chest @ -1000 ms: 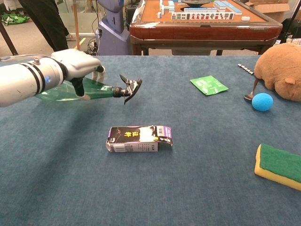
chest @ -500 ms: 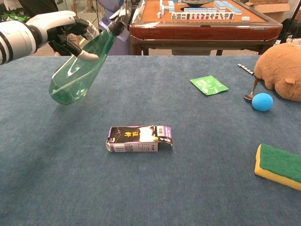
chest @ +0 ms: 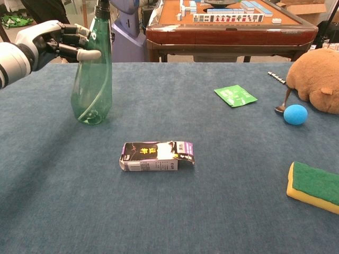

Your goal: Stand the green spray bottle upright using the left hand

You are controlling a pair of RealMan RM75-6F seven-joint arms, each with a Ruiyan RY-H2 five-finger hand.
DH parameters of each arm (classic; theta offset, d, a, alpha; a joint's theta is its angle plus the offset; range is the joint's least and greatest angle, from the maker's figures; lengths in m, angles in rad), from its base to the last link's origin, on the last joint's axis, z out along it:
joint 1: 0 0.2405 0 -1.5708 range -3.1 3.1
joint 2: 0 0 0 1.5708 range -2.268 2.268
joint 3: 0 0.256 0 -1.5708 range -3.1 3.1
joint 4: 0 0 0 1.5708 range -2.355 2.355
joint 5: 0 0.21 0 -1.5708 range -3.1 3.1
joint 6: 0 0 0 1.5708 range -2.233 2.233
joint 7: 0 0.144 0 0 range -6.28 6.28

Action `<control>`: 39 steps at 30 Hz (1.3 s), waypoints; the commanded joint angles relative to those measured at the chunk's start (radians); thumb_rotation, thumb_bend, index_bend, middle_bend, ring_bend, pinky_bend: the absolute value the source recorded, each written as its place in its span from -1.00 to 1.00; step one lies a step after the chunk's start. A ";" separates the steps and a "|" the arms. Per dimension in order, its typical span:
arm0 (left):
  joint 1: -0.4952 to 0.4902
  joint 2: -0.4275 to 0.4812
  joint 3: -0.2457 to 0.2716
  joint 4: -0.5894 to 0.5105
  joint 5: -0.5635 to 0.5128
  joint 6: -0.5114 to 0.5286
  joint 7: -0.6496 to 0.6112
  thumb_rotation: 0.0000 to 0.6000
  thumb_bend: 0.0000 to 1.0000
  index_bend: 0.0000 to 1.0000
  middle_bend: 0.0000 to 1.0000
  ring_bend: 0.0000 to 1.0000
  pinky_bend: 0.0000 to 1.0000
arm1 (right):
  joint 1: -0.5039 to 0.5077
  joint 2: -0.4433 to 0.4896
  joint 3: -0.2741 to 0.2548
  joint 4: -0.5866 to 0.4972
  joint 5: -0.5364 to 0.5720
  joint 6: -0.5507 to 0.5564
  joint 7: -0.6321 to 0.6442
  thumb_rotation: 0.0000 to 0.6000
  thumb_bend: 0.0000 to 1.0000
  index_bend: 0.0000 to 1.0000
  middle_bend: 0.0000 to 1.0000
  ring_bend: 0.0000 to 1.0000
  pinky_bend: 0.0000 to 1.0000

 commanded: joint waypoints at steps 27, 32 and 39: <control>0.129 0.073 0.091 -0.028 0.188 0.101 -0.073 1.00 -0.38 -0.82 -0.79 -0.98 -1.00 | 0.012 -0.002 0.001 0.000 -0.014 -0.005 0.006 1.00 -0.34 -0.57 -0.66 -0.86 -0.89; 0.141 0.092 0.108 -0.049 0.216 0.108 -0.076 1.00 -0.38 -1.00 -0.99 -1.00 -1.00 | 0.012 -0.001 0.003 0.002 -0.011 -0.004 0.008 1.00 -0.34 -0.57 -0.66 -0.86 -0.89; 0.172 0.153 0.129 -0.107 0.232 0.113 -0.072 1.00 -0.38 -1.00 -1.00 -1.00 -1.00 | 0.017 -0.002 0.006 0.006 -0.004 -0.011 0.012 1.00 -0.34 -0.57 -0.66 -0.86 -0.89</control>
